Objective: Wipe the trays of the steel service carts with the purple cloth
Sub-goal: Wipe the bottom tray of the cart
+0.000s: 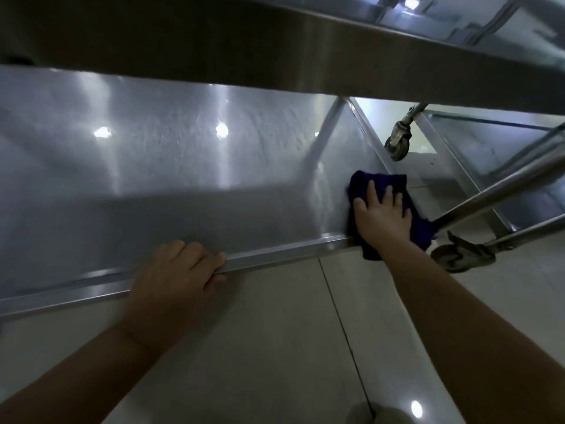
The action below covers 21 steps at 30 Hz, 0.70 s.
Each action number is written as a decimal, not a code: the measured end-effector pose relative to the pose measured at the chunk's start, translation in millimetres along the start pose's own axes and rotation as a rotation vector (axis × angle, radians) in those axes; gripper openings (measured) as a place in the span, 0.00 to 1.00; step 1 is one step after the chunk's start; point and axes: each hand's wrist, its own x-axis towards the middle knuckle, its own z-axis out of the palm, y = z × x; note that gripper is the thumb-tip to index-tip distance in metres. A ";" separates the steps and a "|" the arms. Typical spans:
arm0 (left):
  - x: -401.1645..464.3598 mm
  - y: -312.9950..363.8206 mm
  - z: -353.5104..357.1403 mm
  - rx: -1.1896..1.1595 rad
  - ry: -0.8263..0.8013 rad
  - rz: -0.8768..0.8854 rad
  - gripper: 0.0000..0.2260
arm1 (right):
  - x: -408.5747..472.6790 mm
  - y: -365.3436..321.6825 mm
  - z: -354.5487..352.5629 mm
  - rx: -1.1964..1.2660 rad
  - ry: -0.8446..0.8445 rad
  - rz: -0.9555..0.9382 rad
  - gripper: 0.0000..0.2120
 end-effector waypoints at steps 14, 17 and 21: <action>-17.9 -16.5 -43.1 -0.039 -0.093 -0.143 0.14 | -143.5 -142.1 60.3 -0.088 0.100 -0.698 0.31; -63.0 -49.1 -79.0 0.062 -0.024 -0.296 0.16 | -142.8 -143.0 61.2 -0.104 0.127 -0.674 0.32; -130.0 -91.6 -122.5 0.232 0.089 -0.605 0.18 | -160.7 -166.0 63.7 -0.113 0.135 -0.601 0.24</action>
